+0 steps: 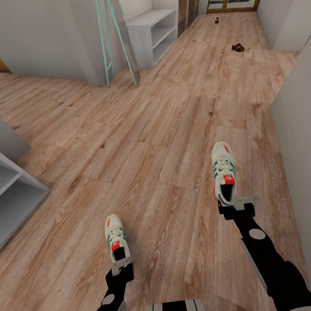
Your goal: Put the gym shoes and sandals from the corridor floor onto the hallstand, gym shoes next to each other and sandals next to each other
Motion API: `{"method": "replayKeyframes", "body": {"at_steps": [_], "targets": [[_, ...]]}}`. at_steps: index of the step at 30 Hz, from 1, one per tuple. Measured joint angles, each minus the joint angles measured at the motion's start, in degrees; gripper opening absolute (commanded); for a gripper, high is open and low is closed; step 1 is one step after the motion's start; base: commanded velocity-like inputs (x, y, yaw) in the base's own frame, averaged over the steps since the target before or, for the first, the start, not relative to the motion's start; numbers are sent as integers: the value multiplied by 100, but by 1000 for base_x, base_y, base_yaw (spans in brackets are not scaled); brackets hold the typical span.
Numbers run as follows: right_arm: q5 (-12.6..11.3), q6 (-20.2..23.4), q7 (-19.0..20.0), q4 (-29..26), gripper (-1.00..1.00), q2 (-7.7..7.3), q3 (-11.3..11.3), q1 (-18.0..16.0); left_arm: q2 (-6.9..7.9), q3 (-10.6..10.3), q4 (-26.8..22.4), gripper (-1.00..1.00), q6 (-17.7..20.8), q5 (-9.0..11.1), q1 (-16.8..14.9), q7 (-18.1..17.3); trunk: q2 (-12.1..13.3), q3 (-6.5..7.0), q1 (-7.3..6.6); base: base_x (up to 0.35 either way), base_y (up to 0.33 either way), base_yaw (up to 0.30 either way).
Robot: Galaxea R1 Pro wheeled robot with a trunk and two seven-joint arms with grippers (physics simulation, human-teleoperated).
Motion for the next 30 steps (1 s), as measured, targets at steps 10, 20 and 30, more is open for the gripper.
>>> {"method": "replayKeyframes", "body": {"at_steps": [10, 20, 30], "targets": [[1, -17, -1, 110, -100, 7, 6, 9, 591, 1, 15, -100, -24, -7, 155, -37, 13, 221, -26, 0, 0, 0], [32, -35, -3, 771, -100, 9, 16, 10, 696, 14, 13, -100, -46, -10, 506, -41, 27, 449, -51, 0, 0, -8], [136, -1640, -17, 3351, -100, -1, 30, 15, 817, 14, 46, -100, -833, -8, 1111, -41, 40, 746, -77, 0, 0, -111]]}}
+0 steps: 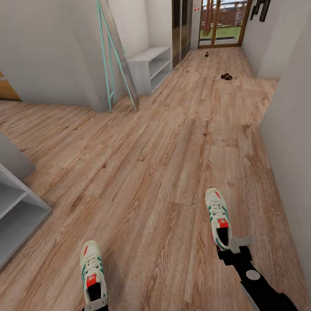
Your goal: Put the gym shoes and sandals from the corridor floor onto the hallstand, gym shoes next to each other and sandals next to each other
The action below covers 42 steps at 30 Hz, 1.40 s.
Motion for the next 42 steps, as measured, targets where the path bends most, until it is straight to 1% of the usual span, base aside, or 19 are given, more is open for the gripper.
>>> {"method": "replayKeyframes", "body": {"at_steps": [1, 2, 3, 4, 7, 9, 11, 14, 17, 27, 32, 35, 42], "targets": [[-2, -610, 1, 637, -100, -10, 5, -1, 4, 0, -6, -100, -33, -2, 88, 1, 1, 31, -3, 0, 0, -128], [-12, -936, -2, 1023, -100, -16, 0, 1, 6, -4, -11, -100, -44, -6, 115, 1, 3, 61, -5, 0, 0, -128], [-6, -1235, -2, 1288, -100, -20, 6, -1, 6, -11, -12, -100, -50, -11, 132, -2, 4, 93, -8, 0, 0, -128], [-5, -1630, -3, 1701, -100, -26, 14, 0, 7, -11, -13, -100, -56, -10, 158, -1, 5, 123, -10, 0, 0, -128], [-8, -2303, 2, 2520, -100, -47, 10, 0, 7, -10, -18, -100, -81, -10, 281, -4, 9, 215, -18, 0, 0, -128], [-10, -2659, 3, 3024, -100, -80, 6, 0, 6, -16, 0, -100, -226, -22, 348, -6, 12, 276, -24, 0, 0, -129], [-10, -2903, 4, 3412, -100, -113, 6, -1, -2, -27, 34, -100, -388, -80, 383, -8, 15, 338, -29, 0, 0, -129], [-18, -3040, 3, 3635, -100, -151, 2, -2, -12, -32, 60, -100, -478, -208, 400, -6, 19, 430, -37, 0, 0, -128], [-26, -3075, 5, 3695, -100, -181, 5, -3, -11, -26, 70, -100, -503, -257, 407, -4, 23, 522, -44, 0, 0, -128], [-33, -3077, 4, 3716, -100, -192, 7, -3, -9, -26, 74, -100, -512, -268, 408, 5, 36, 829, -70, 0, 0, -124], [-40, -3075, 4, 3703, -100, -184, -3, -3, -9, -25, 73, -100, -512, -268, 409, 5, 43, 954, -83, 0, 0, -26], [-44, -3074, 5, 3693, -100, -162, -3, -4, -9, -27, 72, -100, -511, -269, 410, 5, 162, 1010, -148, 0, 0, 75], [-45, -3077, 4, 3696, -100, -148, -4, -5, -8, -26, 71, -100, -511, -268, 410, 5, 443, 1154, -302, 0, 0, 234]]}}
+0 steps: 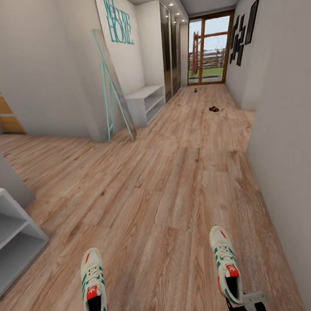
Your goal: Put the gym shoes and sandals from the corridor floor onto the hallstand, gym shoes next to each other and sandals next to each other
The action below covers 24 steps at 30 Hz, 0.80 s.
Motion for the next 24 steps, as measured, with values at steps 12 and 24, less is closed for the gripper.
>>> {"method": "replayKeyframes", "body": {"at_steps": [12, 24], "targets": [[0, 1, 1, 10, -100, 9, 3, 0, 0, 1, 1, -100, 0, 1, -1, 7, 363, 190, -198, 0, 0, 270], [0, 0, 1, 16, -100, 10, 3, 1, -5, 5, 1, -100, -10, 6, 5, 9, 362, 215, -200, 41, 0, 273]]}}
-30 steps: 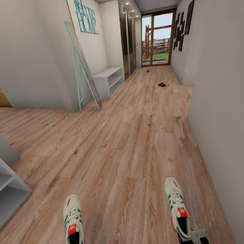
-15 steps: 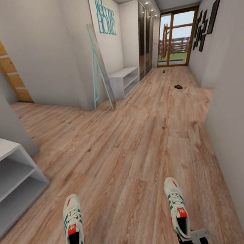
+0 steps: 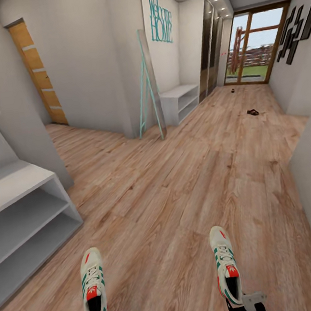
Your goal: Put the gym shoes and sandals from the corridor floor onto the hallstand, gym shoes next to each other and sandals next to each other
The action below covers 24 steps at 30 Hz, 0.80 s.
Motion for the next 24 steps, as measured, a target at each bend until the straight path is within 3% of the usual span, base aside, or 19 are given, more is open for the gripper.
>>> {"method": "replayKeyframes", "body": {"at_steps": [15, 24], "targets": [[0, -1, 1, -1, -100, 0, -1, 0, -2, 8, 0, -100, 1, 24, 0, 3, 0, 27, -2, 314, 24, 273], [0, -1, 0, 0, -100, 0, 0, 0, 0, 9, 0, -100, 2, 10, 1, 8, 0, 28, 2, 52, 10, 276]]}}
